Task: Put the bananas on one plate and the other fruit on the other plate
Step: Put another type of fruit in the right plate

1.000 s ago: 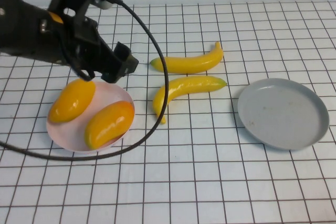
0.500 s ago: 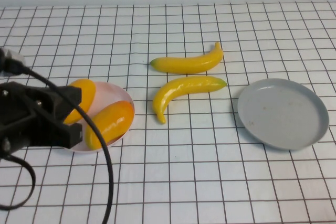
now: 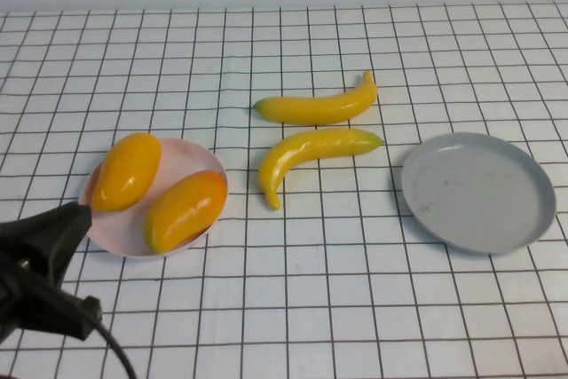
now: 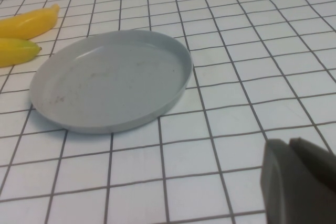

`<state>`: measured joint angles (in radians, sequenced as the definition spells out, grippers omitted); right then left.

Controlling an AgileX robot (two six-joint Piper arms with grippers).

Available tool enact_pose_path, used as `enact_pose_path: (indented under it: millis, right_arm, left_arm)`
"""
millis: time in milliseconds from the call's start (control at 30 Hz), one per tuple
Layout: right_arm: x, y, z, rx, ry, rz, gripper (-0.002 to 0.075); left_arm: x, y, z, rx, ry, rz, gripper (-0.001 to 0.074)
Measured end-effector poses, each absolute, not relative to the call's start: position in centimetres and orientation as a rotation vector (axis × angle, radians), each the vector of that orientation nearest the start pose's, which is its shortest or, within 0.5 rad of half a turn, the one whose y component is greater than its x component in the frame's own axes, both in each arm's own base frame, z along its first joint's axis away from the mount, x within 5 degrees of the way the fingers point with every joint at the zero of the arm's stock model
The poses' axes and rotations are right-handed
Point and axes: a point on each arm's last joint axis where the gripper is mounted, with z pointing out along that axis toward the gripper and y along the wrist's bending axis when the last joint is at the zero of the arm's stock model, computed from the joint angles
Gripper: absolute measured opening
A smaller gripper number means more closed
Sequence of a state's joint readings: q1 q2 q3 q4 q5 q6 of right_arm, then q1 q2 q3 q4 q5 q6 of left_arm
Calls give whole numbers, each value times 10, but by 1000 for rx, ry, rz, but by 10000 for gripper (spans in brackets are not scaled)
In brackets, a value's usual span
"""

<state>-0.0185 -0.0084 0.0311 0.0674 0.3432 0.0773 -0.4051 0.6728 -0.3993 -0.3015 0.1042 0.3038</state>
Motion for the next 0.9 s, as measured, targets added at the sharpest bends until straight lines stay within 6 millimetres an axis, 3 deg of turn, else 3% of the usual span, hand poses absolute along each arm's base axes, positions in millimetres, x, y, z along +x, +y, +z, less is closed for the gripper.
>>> enact_pose_path:
  millis: [133, 300, 533, 900]
  right_arm:
    - [54, 1, 172, 131, 1845, 106, -16]
    - [54, 1, 172, 131, 1845, 106, -16]
    - [54, 1, 172, 131, 1845, 106, -16]
    - [53, 1, 172, 131, 1845, 106, -16]
  left_arm:
    - [105, -42, 259, 346, 1641, -258, 1]
    - [81, -22, 233, 250, 1538, -172, 1]
    - [60, -5, 206, 122, 1549, -2, 1]
    - [55, -3, 182, 107, 1746, 20, 1]
